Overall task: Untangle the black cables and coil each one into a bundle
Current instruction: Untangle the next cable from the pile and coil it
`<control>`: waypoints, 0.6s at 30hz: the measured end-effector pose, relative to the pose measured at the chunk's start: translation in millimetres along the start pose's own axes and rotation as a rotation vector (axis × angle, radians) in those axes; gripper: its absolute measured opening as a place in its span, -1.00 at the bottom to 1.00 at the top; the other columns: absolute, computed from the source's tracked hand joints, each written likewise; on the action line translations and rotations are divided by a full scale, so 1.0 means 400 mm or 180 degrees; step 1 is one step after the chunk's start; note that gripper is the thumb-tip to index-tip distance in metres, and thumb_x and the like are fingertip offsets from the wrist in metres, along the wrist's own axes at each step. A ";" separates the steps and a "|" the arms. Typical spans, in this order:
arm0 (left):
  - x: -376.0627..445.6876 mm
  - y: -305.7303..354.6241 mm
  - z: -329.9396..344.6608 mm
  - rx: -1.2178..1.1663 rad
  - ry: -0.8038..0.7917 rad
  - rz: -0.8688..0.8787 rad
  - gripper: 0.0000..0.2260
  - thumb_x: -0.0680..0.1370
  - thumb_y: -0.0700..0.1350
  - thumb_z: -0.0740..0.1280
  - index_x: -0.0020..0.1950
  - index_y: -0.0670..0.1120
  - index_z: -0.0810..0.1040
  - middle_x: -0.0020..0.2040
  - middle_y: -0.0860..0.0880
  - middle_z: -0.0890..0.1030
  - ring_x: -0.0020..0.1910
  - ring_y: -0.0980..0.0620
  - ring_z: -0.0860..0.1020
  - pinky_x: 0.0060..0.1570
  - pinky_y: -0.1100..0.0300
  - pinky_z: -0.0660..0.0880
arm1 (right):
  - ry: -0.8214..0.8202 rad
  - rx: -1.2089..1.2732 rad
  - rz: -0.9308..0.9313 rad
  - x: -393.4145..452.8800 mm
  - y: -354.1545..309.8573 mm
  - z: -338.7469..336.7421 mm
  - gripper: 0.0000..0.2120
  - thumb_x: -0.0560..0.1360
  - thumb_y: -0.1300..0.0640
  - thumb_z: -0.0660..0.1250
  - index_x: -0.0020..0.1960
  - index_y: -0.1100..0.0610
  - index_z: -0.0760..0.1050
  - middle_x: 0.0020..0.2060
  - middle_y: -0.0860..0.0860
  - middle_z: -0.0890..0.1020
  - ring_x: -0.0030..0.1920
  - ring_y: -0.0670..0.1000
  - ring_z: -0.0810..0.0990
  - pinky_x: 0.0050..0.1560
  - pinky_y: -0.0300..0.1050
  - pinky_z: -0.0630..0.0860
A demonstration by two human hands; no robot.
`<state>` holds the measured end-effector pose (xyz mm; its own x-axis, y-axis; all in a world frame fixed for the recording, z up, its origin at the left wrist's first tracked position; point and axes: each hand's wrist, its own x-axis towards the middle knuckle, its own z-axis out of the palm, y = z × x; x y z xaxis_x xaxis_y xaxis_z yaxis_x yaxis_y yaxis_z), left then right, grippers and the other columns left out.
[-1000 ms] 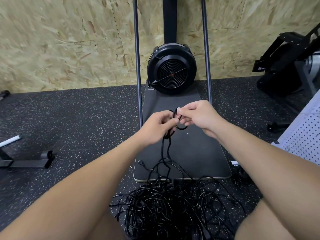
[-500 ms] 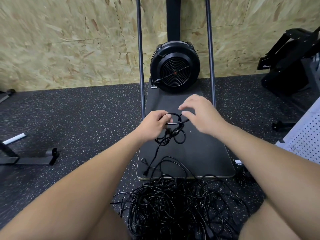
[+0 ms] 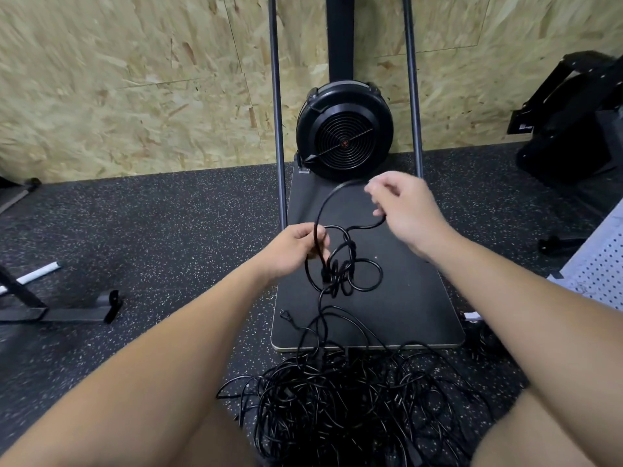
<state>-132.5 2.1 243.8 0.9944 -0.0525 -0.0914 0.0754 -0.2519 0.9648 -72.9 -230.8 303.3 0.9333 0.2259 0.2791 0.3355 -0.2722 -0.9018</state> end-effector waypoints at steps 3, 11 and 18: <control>0.001 -0.005 0.006 -0.0233 -0.0026 -0.0112 -0.71 0.83 -0.10 0.15 0.04 -0.17 0.57 -0.28 -0.09 0.56 -0.14 -0.18 0.60 0.13 -0.08 0.60 | 0.0199 0.0315 0.0395 0.010 0.022 -0.009 -0.82 0.69 0.21 0.33 0.02 0.13 0.71 -0.16 0.03 0.70 -0.20 -0.05 0.69 0.03 0.03 0.77; 0.012 0.007 0.053 -0.0139 0.0153 -0.0239 -0.69 0.83 -0.08 0.19 0.08 -0.20 0.63 -0.40 -0.01 0.27 -0.41 -0.01 0.23 -0.25 0.11 0.43 | -0.0950 -0.1564 -0.1099 -0.025 0.030 -0.021 -0.39 0.57 0.37 0.39 0.55 -0.06 0.54 0.50 -0.15 0.55 0.54 -0.12 0.43 0.61 -0.15 0.27; 0.009 -0.019 0.024 0.0203 0.0180 -0.0198 -0.70 0.80 -0.07 0.24 0.04 -0.10 0.73 -0.14 -0.09 0.73 -0.12 -0.06 0.57 0.04 0.04 0.47 | -0.1592 -0.1562 -0.1006 -0.036 0.034 0.017 -0.84 0.68 0.07 0.44 0.18 -0.10 0.76 -0.02 -0.16 0.73 0.00 -0.11 0.65 0.12 0.01 0.58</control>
<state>-130.3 -5.5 233.9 0.9907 0.0193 -0.1347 0.1339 -0.3141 0.9399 -82.5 -231.2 284.6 0.6539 0.7264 0.2114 0.7040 -0.4819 -0.5217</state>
